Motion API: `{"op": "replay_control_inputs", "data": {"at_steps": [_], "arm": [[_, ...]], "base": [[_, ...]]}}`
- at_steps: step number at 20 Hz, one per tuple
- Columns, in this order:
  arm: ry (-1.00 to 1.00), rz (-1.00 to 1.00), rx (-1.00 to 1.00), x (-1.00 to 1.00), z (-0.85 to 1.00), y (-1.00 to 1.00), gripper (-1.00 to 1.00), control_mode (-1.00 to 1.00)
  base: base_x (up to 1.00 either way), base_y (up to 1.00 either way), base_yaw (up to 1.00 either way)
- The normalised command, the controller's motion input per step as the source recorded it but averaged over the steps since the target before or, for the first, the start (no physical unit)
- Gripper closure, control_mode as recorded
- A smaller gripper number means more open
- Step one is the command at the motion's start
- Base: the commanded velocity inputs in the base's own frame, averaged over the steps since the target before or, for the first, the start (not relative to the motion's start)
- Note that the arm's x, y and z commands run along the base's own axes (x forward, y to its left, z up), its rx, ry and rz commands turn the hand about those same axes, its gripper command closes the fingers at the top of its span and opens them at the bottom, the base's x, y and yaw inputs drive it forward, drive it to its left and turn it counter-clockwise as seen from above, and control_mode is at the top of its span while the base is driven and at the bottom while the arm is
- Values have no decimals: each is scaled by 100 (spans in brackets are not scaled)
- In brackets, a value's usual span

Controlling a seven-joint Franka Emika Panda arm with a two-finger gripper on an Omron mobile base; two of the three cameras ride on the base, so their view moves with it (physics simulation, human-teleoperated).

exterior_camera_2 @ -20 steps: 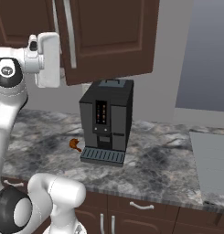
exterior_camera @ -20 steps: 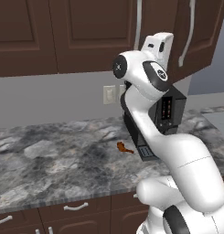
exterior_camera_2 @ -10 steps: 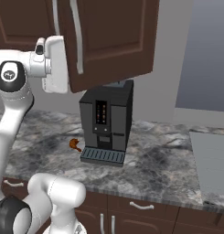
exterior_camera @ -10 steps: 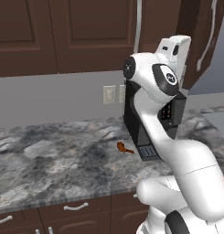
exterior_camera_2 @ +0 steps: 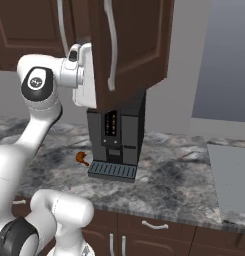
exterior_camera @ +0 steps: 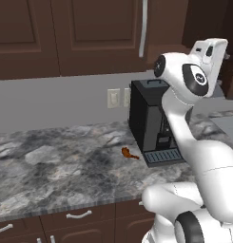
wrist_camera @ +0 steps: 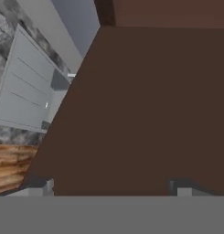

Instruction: Retrieve the tupperware from the cabinet, then place the raw meat into the tupperware to avoid contamination.

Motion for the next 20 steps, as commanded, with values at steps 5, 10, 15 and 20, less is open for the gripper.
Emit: {"op": "replay_control_inputs", "data": {"at_steps": [5,10,15,20], "arm": [[9,-14,6,-23,0,-91,-100,-100],[7,-11,10,-11,-3,-86,-100,-100],[2,0,15,-3,-13,-47,-100,-100],[-1,10,8,-15,-29,11,-100,-100]], "base": [[0,0,0],[0,0,0],[0,0,0],[0,0,0]]}}
